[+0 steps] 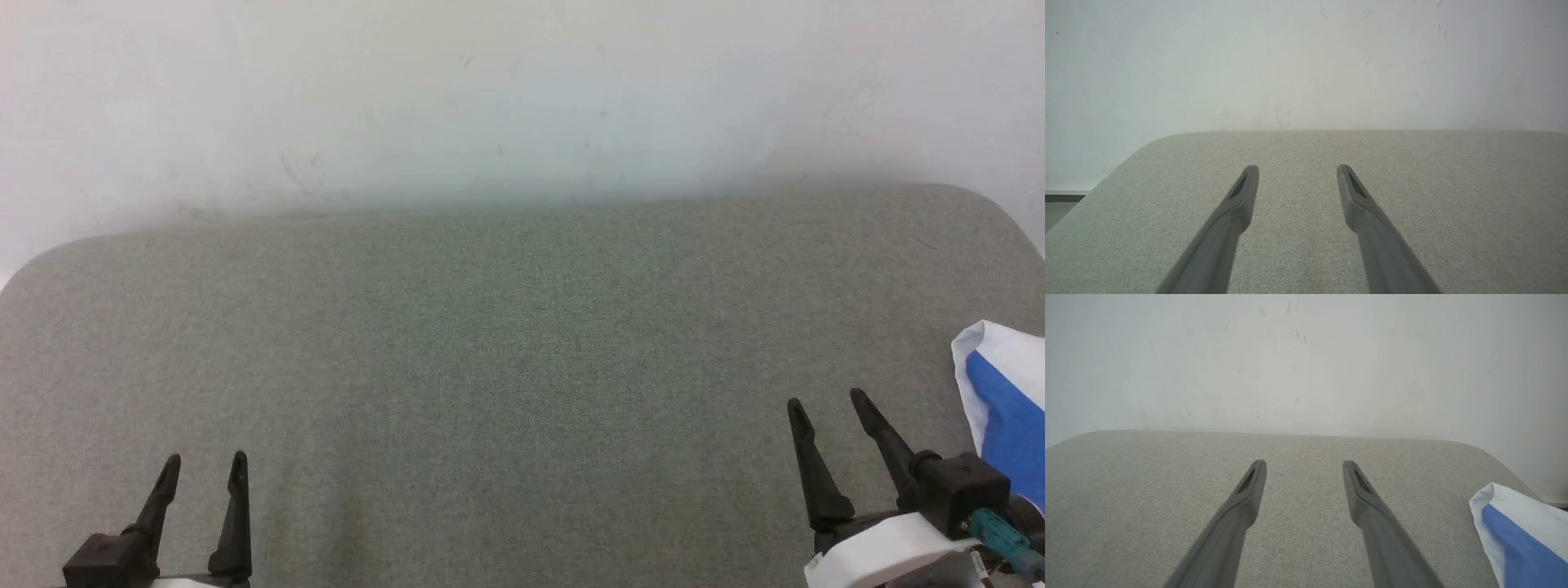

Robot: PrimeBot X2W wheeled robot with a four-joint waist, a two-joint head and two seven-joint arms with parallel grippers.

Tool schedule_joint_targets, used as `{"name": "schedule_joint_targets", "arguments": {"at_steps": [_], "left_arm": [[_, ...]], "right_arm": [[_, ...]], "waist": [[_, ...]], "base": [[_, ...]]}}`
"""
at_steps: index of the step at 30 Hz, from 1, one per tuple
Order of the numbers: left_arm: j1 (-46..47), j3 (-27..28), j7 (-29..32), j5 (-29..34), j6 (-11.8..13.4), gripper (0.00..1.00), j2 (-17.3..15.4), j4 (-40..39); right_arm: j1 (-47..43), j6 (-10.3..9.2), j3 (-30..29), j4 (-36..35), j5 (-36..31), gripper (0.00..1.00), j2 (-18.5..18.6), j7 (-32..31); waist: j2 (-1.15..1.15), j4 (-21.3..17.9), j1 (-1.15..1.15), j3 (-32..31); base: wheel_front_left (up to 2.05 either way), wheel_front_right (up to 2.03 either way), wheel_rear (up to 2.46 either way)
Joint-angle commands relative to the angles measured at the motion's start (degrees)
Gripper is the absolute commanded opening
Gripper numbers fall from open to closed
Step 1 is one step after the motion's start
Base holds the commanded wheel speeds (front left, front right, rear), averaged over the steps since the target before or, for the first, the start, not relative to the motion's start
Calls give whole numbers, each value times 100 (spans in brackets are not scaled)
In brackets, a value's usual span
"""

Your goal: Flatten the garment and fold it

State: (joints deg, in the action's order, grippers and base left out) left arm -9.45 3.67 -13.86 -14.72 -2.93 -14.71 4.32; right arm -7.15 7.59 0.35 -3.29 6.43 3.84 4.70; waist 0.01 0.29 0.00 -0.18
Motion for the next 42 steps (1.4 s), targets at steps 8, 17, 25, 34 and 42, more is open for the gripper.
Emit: {"name": "schedule_joint_targets", "arguments": {"at_steps": [8,17,25,34,42], "left_arm": [[-99,-12,-86,-93,-57,100,61,118],[4,-25,-34,-16,-33,0,80,112],[65,-47,59,81,-11,0,152,77],[126,-70,151,178,10,0,224,41],[187,-92,243,274,31,0,295,6]], "right_arm": [[-73,-10,16,-80,-44,100,-51,-58],[-7,0,2,-40,-36,0,-31,-70],[40,-1,-1,-15,-76,0,-35,-96],[87,-1,-3,9,-115,0,-39,-122],[134,-2,-6,32,-155,0,-44,-148]], "waist": [[-1,11,0,-71],[-1,5,1,-50],[-1,3,1,-46],[-1,1,1,-42],[-1,-2,1,-37]], "base": [[0,0,0],[0,0,0],[0,0,0],[0,0,0],[0,0,0]]}}
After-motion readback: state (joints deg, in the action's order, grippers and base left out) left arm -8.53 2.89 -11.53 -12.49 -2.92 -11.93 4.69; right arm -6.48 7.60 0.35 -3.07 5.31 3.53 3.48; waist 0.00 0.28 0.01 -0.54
